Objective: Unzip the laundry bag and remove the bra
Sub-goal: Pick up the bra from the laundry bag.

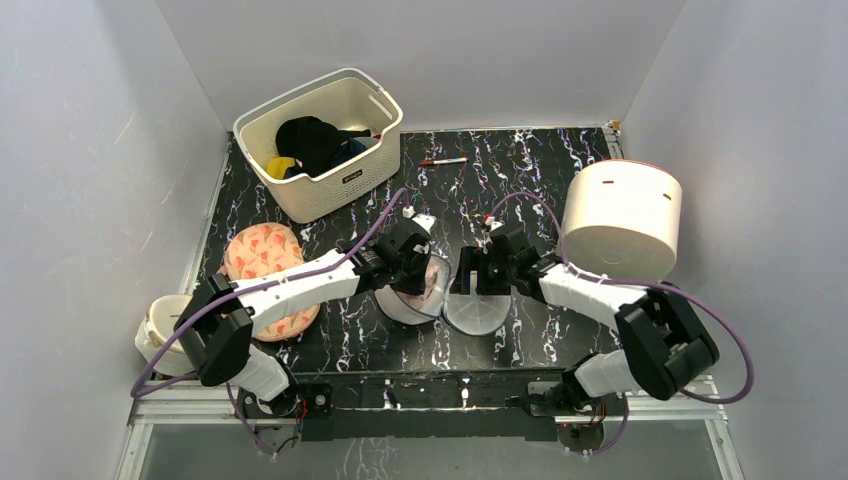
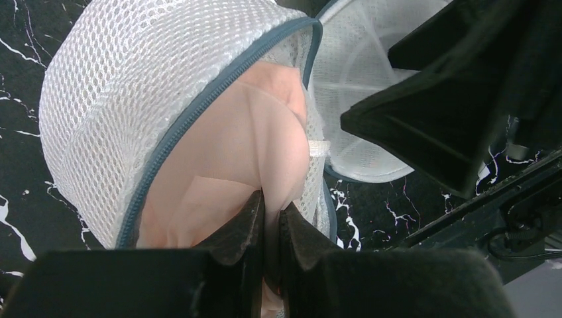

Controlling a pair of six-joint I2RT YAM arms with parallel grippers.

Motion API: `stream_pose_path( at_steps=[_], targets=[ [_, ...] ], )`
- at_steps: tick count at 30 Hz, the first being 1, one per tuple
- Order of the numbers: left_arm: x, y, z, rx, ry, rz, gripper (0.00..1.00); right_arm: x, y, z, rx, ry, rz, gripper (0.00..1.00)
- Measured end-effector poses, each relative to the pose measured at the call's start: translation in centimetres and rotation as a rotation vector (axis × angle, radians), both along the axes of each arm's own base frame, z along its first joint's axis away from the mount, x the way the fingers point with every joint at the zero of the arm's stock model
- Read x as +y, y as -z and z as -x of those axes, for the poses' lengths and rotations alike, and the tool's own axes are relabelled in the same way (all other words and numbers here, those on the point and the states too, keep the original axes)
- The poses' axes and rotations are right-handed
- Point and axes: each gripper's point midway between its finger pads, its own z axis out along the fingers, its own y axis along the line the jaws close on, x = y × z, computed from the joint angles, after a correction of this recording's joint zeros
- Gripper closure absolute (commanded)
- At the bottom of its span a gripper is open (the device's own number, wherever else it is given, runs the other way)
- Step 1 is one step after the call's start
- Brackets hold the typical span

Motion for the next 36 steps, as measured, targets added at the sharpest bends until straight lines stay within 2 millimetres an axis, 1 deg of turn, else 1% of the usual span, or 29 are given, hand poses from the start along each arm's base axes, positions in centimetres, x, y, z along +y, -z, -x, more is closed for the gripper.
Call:
stream_pose_path(
  at_steps=[3, 11, 15, 18, 20, 22, 24, 26, 28, 29, 30, 31, 35, 36],
  targets=[
    [-0.1, -0.2, 0.1, 0.000, 0.008, 0.006, 1.00, 0.0, 1.7, 0.2, 0.043, 0.002, 0.015, 0.26],
    [-0.4, -1.6, 0.4, -0.017, 0.044, 0.047, 1.00, 0.5, 1.7, -0.4, 0.025, 0.009, -0.011, 0.26],
    [-0.9, -3.4, 0.5, -0.046, 0.056, 0.108, 1.00, 0.4, 1.6, -0.4, 0.012, 0.011, -0.017, 0.25],
    [-1.2, -5.4, 0.4, -0.084, 0.061, 0.163, 1.00, 0.4, 1.6, -0.5, 0.007, 0.013, -0.015, 0.25],
    [-1.3, -6.2, 0.3, -0.099, 0.061, 0.182, 1.00, 0.4, 1.6, -0.5, 0.006, 0.013, -0.015, 0.25],
    [-1.6, -6.7, 0.1, -0.108, 0.062, 0.194, 1.00, 0.4, 1.5, -0.5, 0.003, 0.014, -0.016, 0.25],
    [-1.7, -6.8, 0.1, -0.107, 0.063, 0.201, 1.00, 0.3, 1.4, -0.5, 0.002, 0.016, -0.015, 0.25],
    [-1.9, -6.9, 0.3, -0.101, 0.074, 0.212, 1.00, 0.2, 1.4, -0.4, 0.000, 0.018, -0.012, 0.24],
    [-2.3, -7.6, 0.7, -0.101, 0.098, 0.244, 1.00, 0.0, 1.5, -0.2, 0.003, 0.022, -0.006, 0.24],
    [-2.6, -8.6, 0.9, -0.115, 0.116, 0.279, 1.00, -0.1, 1.5, -0.1, 0.003, 0.023, -0.003, 0.24],
    [-2.7, -9.0, 0.9, -0.121, 0.122, 0.290, 1.00, -0.2, 1.6, -0.1, 0.005, 0.024, 0.001, 0.24],
    [-2.8, -10.0, 1.1, -0.140, 0.136, 0.320, 1.00, -0.2, 1.6, 0.0, 0.005, 0.024, 0.002, 0.24],
    [-2.6, -15.0, 1.7, -0.243, 0.169, 0.445, 1.00, -0.2, 1.6, -0.1, 0.004, 0.023, 0.002, 0.24],
    [-2.4, -16.6, 1.8, -0.280, 0.173, 0.483, 1.00, -0.2, 1.6, -0.1, 0.004, 0.023, 0.002, 0.24]
  ],
)
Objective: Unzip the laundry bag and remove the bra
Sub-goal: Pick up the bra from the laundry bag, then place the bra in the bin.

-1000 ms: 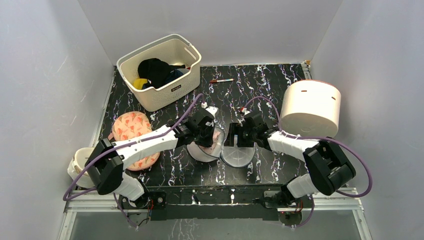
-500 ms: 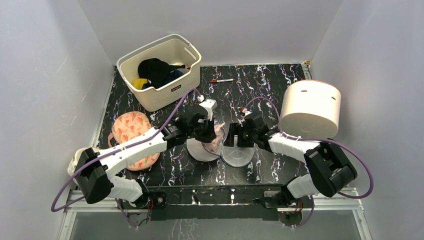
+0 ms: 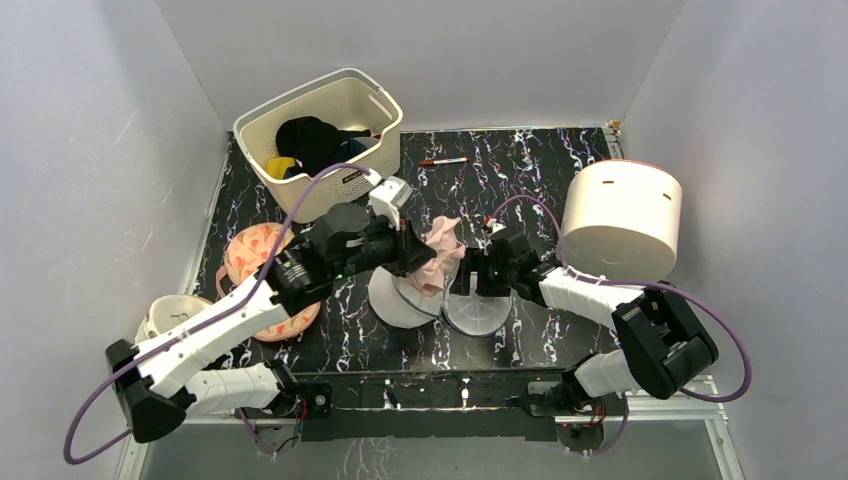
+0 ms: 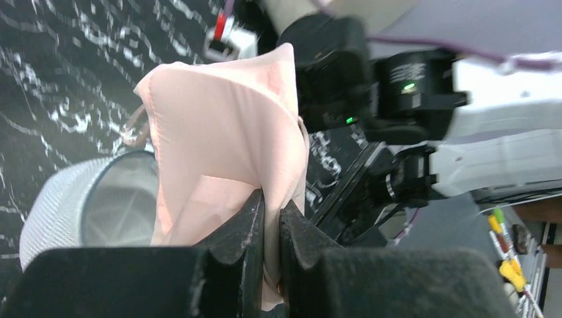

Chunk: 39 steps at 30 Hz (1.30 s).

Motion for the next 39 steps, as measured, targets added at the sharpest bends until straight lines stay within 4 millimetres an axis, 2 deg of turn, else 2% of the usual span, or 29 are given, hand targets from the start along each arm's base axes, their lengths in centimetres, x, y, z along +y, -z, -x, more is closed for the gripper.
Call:
stream_pose_path(
  at_steps=[4, 8, 12, 16, 19, 23, 26, 32, 39],
  targets=[
    [0.6, -4.6, 0.4, -0.096, -0.003, 0.118, 1.00, 0.0, 0.0, 0.0, -0.001, 0.000, 0.000, 0.24],
    [1.2, -7.2, 0.4, -0.153, -0.022, 0.187, 1.00, -0.1, 0.0, 0.1, -0.002, -0.002, 0.001, 0.24],
    [1.4, -8.3, 0.1, -0.182, -0.044, 0.221, 1.00, -0.1, 0.0, 0.1, -0.003, -0.002, 0.001, 0.24],
    [1.7, -8.5, -0.7, -0.182, -0.095, 0.208, 1.00, -0.1, -0.1, 0.2, -0.006, -0.003, -0.001, 0.23],
    [2.3, -9.2, -2.5, -0.179, -0.194, 0.162, 1.00, -0.2, -0.2, 0.2, -0.006, -0.006, 0.002, 0.23],
    [3.7, -11.5, -6.5, -0.211, -0.402, 0.053, 1.00, -0.5, 0.0, 0.5, -0.002, -0.013, 0.018, 0.23],
    [5.1, -12.3, -8.9, -0.250, -0.537, -0.044, 1.00, -0.6, -0.1, 0.6, -0.001, -0.015, 0.025, 0.23],
    [6.9, -12.0, -11.5, -0.319, -0.654, -0.248, 1.00, -0.8, -0.3, 0.9, 0.001, -0.012, 0.030, 0.23],
    [8.7, -11.0, -14.9, -0.496, -0.715, -0.589, 1.00, -1.3, -0.3, 1.2, 0.008, -0.006, 0.046, 0.23]
  ],
)
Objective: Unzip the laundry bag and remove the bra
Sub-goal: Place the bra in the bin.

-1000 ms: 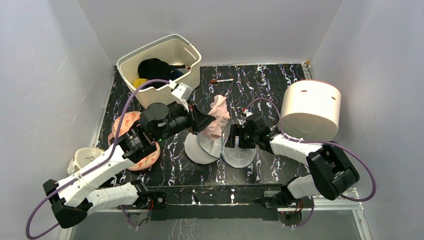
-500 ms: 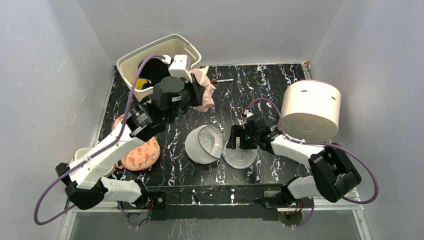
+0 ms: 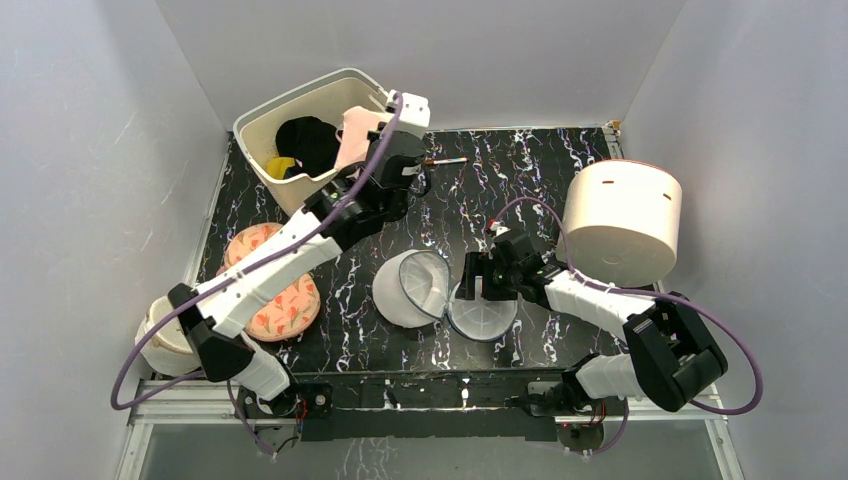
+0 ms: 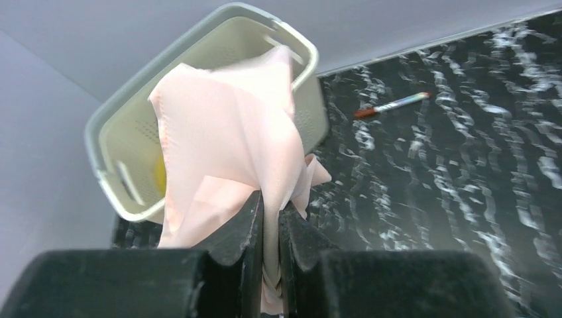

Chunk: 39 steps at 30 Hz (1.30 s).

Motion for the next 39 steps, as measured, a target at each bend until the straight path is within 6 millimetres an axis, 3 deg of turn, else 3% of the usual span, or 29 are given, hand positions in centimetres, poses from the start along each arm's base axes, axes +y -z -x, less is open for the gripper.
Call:
stream_pose_path(
  at_steps=[3, 7, 14, 17, 22, 28, 39],
  targets=[
    [0.6, 0.0, -1.8, -0.057, -0.037, -0.135, 1.00, -0.1, 0.0, 0.1, 0.003, 0.001, 0.002, 0.23],
    [3.2, -0.1, -4.9, -0.108, -0.115, -0.243, 1.00, 0.0, 0.0, 0.1, 0.005, 0.001, 0.002, 0.23],
    [9.5, 0.2, -13.2, -0.100, -0.325, -0.277, 1.00, -0.2, 0.0, 0.2, 0.006, 0.000, 0.005, 0.23],
    [11.4, 2.0, -16.6, -0.065, -0.381, -0.300, 1.00, -0.3, 0.0, 0.4, 0.011, 0.001, 0.010, 0.23],
    [13.0, 6.3, -21.5, 0.001, -0.395, -0.329, 1.00, -0.3, 0.0, 0.5, 0.013, 0.002, 0.011, 0.23],
    [12.8, 10.2, -27.1, 0.032, -0.322, -0.302, 1.00, -0.3, 0.0, 0.5, 0.015, 0.003, 0.011, 0.23],
    [9.3, 16.2, -31.0, 0.067, -0.142, -0.257, 1.00, -0.4, -0.1, 0.5, 0.024, 0.003, 0.016, 0.22]
  ],
)
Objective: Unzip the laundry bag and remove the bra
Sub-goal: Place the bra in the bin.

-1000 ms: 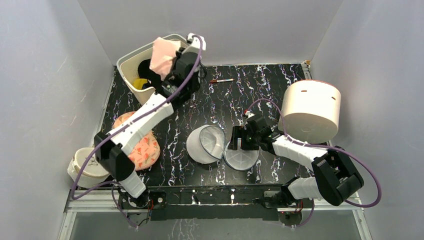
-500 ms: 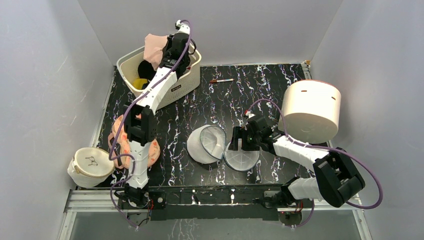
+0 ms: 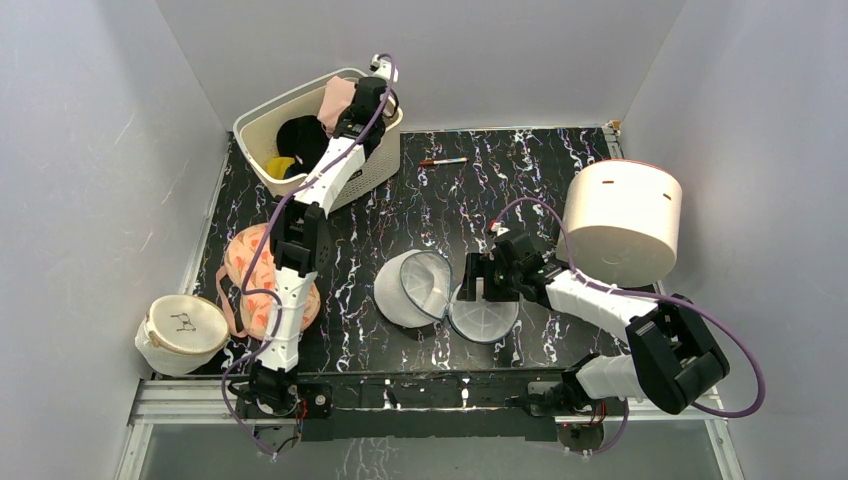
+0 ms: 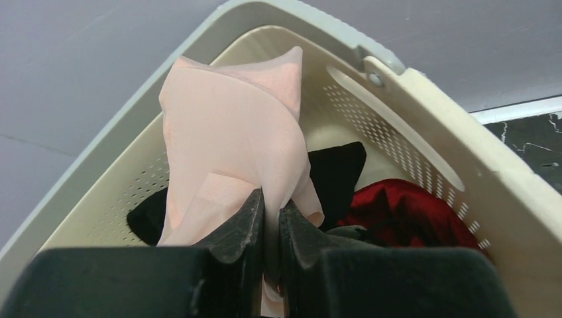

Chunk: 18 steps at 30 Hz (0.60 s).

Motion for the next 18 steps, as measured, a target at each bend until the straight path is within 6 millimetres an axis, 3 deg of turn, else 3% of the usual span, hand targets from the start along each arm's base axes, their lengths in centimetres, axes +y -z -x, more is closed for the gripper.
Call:
stream_pose_path(
  at_steps=[5, 10, 18],
  targets=[
    [-0.4, 2.4, -1.0, 0.017, 0.022, 0.017, 1.00, 0.0, 0.2, 0.1, 0.012, -0.001, 0.006, 0.22],
    [0.9, 3.7, -2.0, 0.014, 0.017, 0.055, 1.00, 0.1, 0.1, -0.1, 0.015, 0.000, 0.008, 0.22],
    [2.1, 7.8, -3.0, 0.065, 0.036, 0.159, 0.83, 0.5, -1.7, -0.7, -0.007, -0.002, -0.008, 0.17]
  ],
)
